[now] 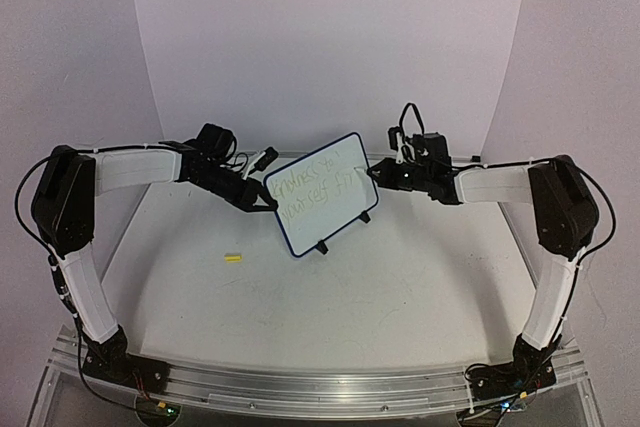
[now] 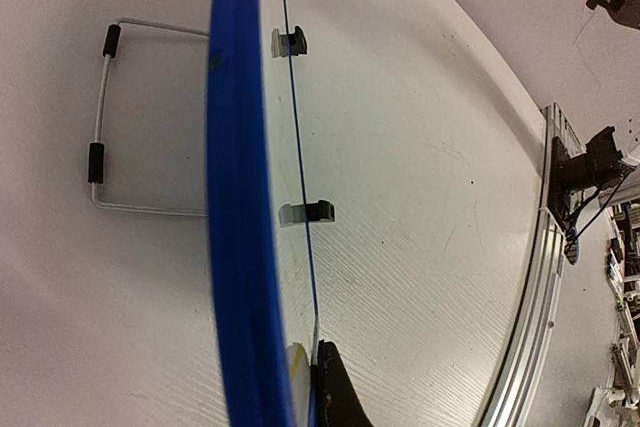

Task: Write a sentence on the whiteboard
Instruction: Write on the whiteboard with the whiteboard marker without the cap.

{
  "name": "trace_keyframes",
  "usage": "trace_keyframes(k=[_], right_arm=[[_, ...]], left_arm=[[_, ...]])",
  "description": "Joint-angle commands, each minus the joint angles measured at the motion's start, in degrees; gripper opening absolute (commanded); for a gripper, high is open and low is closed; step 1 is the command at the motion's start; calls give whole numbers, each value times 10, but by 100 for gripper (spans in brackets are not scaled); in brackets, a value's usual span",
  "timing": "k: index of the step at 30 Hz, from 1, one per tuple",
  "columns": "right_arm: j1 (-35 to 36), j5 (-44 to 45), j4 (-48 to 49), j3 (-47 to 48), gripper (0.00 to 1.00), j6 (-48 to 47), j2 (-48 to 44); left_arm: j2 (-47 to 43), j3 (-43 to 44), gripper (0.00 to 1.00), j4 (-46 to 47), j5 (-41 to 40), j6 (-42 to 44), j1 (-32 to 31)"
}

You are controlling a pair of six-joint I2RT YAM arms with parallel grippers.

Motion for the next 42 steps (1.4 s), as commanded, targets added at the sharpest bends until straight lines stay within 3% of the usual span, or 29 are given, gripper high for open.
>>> trace_keyframes(k=[1, 20, 42], right_arm=[[2, -19, 9, -8, 0, -11, -2], [2, 36, 12, -19, 0, 6, -6], [2, 21, -8, -27, 0, 4, 4]], left_arm=[[6, 20, 0, -5, -12, 7, -2], [6, 20, 0, -4, -11, 7, -2], [5, 20, 0, -5, -11, 8, -2]])
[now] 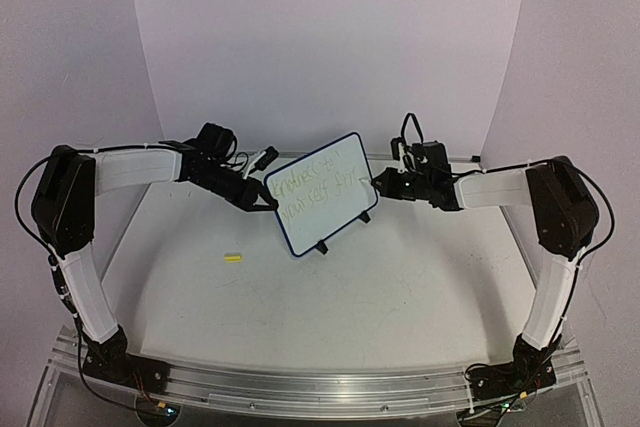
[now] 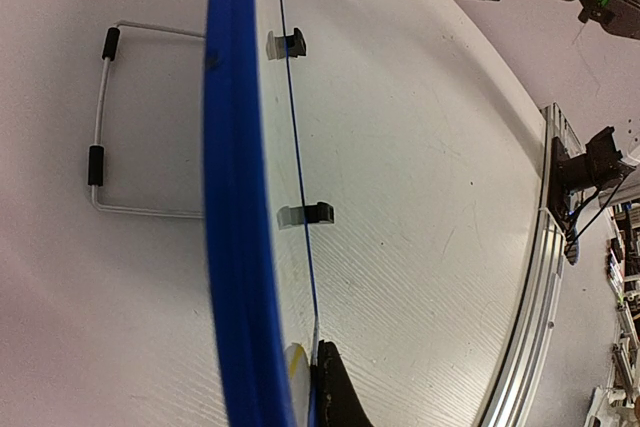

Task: Write a sentence on the whiteboard
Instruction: Write on the whiteboard with the whiteboard marker without the cap.

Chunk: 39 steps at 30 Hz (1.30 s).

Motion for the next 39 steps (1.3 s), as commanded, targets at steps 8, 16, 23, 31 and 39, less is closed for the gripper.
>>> trace_keyframes(k=[8, 16, 23, 31, 39], right_arm=[[1, -22, -1, -5, 0, -6, -6], [2, -33, -5, -5, 0, -9, -10], [2, -44, -3, -14, 0, -11, -34], [2, -24, 5, -25, 0, -8, -81], [2, -9, 1, 0, 0, -19, -51]], left_arm=[[5, 18, 0, -4, -10, 7, -2], [5, 17, 0, -4, -9, 7, -2], [5, 17, 0, -4, -10, 7, -2], [6, 17, 0, -3, -10, 6, -2], [6, 17, 0, -3, -11, 7, -2]])
